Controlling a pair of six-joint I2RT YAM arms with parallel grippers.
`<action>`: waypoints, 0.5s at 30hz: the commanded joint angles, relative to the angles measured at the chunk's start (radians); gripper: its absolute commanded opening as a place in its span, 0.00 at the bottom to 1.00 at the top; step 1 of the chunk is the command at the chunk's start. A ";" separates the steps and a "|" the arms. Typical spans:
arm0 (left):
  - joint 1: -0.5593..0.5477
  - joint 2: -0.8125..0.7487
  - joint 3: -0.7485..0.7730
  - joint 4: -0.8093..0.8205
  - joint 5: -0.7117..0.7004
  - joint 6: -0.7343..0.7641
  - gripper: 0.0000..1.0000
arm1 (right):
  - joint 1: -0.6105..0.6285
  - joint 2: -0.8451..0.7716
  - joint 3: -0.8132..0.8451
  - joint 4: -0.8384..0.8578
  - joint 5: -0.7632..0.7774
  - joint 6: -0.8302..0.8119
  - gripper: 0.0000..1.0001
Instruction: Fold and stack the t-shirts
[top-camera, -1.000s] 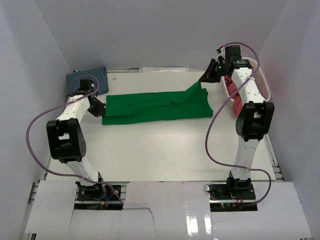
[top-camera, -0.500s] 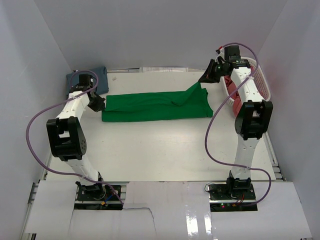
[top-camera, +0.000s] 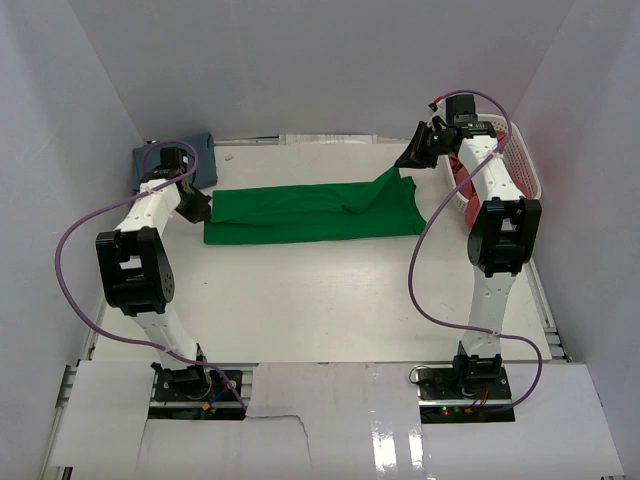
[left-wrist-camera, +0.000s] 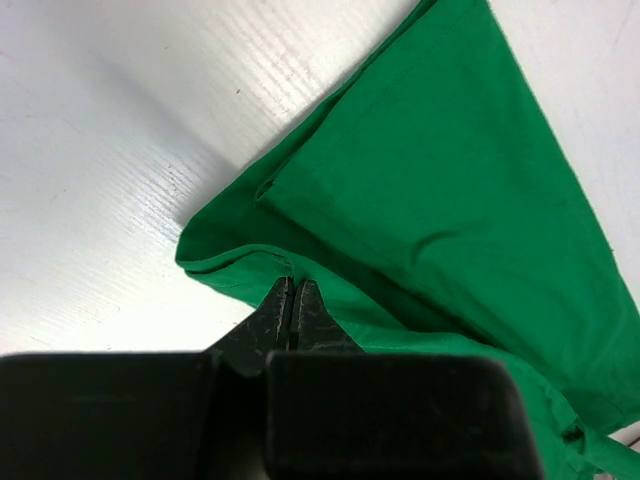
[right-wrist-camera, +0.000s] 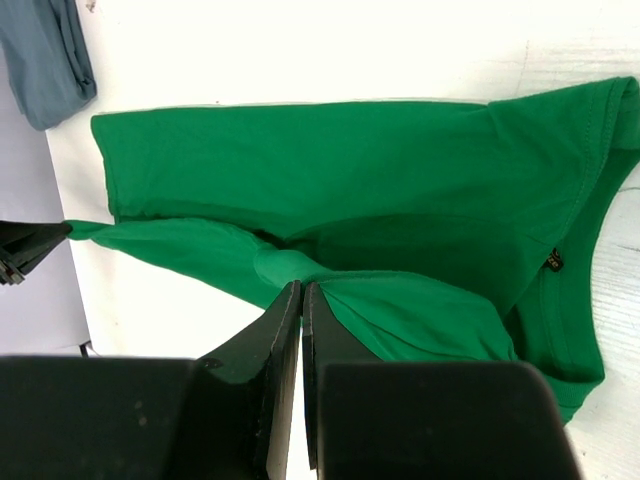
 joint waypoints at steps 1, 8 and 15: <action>0.003 -0.010 0.055 -0.004 -0.023 -0.004 0.00 | -0.004 0.011 0.051 0.049 -0.029 0.010 0.08; 0.009 0.009 0.095 -0.013 -0.023 -0.005 0.00 | -0.004 0.022 0.062 0.075 -0.048 0.020 0.08; 0.009 0.032 0.107 -0.012 -0.017 -0.010 0.00 | -0.004 0.040 0.086 0.087 -0.058 0.026 0.08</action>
